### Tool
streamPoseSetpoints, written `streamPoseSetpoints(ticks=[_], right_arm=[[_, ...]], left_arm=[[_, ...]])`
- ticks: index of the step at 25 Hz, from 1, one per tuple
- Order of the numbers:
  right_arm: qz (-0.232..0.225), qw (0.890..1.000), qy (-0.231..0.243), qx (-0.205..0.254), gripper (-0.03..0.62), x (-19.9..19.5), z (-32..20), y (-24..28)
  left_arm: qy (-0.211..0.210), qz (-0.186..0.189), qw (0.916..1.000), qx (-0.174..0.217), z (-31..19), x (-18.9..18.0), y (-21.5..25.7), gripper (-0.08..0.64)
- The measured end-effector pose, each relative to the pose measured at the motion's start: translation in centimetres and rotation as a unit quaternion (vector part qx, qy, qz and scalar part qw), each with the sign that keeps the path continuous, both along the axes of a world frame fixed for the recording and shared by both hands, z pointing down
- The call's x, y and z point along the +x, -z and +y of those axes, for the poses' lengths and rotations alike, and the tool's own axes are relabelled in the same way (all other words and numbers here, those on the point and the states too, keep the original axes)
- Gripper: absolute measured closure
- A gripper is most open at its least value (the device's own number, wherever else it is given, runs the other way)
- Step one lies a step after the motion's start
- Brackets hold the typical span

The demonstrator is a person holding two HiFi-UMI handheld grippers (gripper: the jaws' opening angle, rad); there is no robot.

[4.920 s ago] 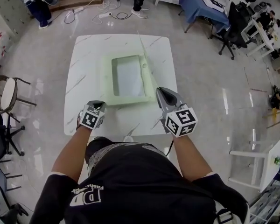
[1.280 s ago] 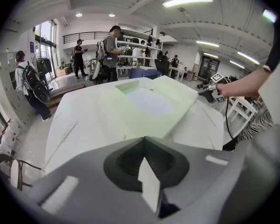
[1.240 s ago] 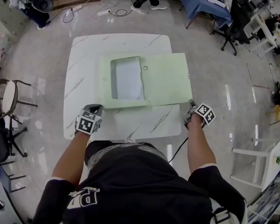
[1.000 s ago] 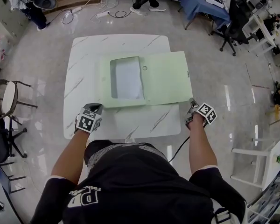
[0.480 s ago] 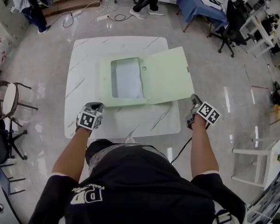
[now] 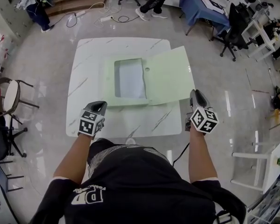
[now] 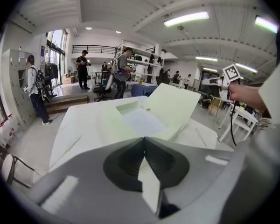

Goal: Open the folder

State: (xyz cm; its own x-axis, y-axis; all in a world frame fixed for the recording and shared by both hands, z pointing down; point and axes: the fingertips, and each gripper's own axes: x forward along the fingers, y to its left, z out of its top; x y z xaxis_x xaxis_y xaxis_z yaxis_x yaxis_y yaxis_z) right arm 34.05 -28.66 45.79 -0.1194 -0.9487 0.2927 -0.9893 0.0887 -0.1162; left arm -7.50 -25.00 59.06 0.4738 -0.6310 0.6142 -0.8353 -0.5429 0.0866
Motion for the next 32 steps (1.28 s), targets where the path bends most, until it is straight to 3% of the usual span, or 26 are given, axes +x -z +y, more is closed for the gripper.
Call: streamPoseSetpoints(ticks=[7,14,23,32], right_arm=[[-0.04,0.988,0.152,0.0,0.538,-11.5,1.6,1.5],[-0.056,0.967,0.247,-0.011,0.568,-18.9,3.7,2.1],[-0.041,0.948,0.315,0.02,0.592,-23.5,6.2,4.6],[-0.019,0.943,0.33,0.028,0.594,-24.6,7.2,4.5]], left_arm=[[0.001,0.064,0.9969,0.045,1.2,1.7,5.6,0.503],[-0.006,0.113,0.9909,0.072,2.8,2.9,10.5,0.503],[-0.033,0.119,0.986,0.111,3.9,4.6,14.6,0.503],[-0.05,0.12,0.9846,0.117,4.9,5.6,15.5,0.503]])
